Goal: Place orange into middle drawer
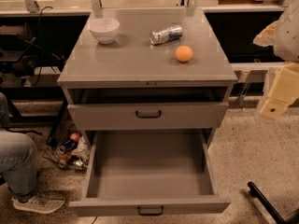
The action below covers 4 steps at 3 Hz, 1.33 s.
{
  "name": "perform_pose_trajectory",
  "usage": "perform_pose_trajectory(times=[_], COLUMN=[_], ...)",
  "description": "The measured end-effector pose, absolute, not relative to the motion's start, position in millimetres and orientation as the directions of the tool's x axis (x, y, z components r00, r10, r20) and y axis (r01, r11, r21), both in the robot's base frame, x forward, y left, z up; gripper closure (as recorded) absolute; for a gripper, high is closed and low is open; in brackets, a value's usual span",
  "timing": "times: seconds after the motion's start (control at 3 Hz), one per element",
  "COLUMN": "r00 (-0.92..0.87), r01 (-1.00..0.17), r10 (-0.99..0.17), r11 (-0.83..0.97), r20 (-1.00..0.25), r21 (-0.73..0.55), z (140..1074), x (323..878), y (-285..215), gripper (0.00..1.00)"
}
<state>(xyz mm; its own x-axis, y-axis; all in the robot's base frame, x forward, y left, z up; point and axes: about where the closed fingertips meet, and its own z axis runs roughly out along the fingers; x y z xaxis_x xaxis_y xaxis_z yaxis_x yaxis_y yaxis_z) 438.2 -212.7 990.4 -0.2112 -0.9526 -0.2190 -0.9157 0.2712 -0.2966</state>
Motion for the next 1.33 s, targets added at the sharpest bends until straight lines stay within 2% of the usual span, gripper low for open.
perform_pose_trajectory(times=[0.33,1.0,1.33], r00=[-0.211,-0.321,-0.406], r01=[-0.916,-0.847,-0.751], r10=[-0.953,-0.865,-0.774], r11=[0.271,0.444,0.586], r20=[-0.219,-0.387,-0.487], r21=[-0.297,-0.291,-0.305], z=[990.4,966.2,952.5], x=[438.2,518.1,563.6], y=[-212.7,-196.9,-185.1], gripper=[0.0,0.0,0.0])
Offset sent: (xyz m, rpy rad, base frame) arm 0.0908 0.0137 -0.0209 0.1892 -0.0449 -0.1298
